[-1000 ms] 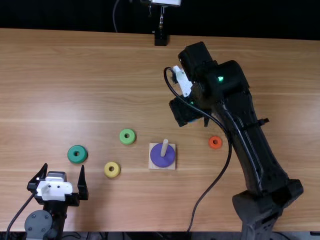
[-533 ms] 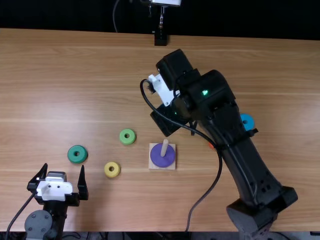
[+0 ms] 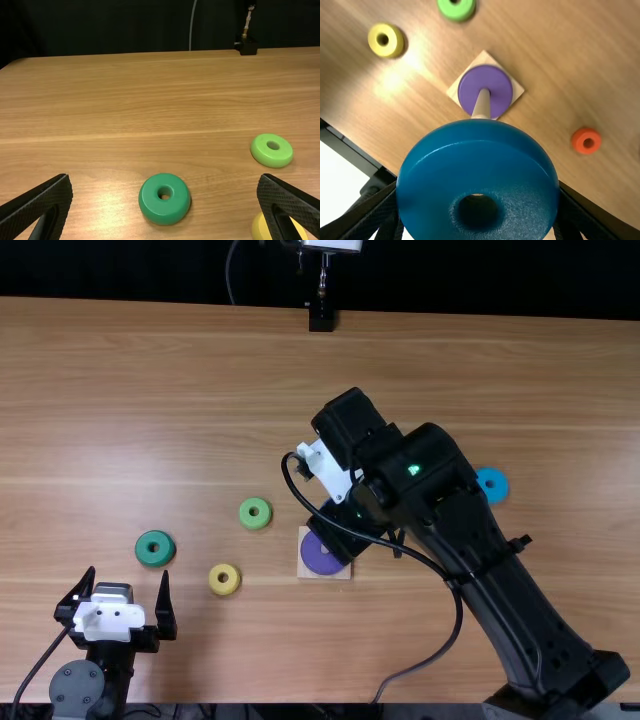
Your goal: Build the Hanoi tower: stack the rings onto the peg from bottom to top in this color order: purple, dark blue, light blue, dark green, light green, yellow, orange.
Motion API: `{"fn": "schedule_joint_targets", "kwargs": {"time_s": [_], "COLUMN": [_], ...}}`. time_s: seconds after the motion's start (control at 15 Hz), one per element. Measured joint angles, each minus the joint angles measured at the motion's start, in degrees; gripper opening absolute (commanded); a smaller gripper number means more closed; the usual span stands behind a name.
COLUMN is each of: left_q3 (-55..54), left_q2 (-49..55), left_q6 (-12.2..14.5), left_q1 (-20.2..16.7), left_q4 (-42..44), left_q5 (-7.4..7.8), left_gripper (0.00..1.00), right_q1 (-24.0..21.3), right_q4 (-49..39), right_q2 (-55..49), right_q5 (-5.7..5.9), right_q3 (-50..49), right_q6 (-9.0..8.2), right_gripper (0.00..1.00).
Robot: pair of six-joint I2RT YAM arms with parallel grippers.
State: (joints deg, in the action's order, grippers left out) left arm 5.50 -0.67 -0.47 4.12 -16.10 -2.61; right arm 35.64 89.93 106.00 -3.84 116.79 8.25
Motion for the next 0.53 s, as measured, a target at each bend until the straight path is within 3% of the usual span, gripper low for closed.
{"fn": "schedule_joint_targets", "kwargs": {"time_s": [0.27,0.53], "left_q3": [0.00,0.00], "left_q2": [0.00,-0.02], "left_q6": [0.04,0.02], "left_q1": [0.00,0.00], "left_q4": [0.00,0.00], "left_q5": [0.04,0.04], "left_gripper": [1.00,1.00], "right_q1": [0.00,-0.04], "right_q4": [-6.80,-9.01], "right_q2": [-2.21,-2.54], "right_q5": [-0.37,-0.66], "right_q3": [-7.10,-7.43], "right_q6": [-0.04,-0.02], "right_gripper": [0.00,0.00]}}
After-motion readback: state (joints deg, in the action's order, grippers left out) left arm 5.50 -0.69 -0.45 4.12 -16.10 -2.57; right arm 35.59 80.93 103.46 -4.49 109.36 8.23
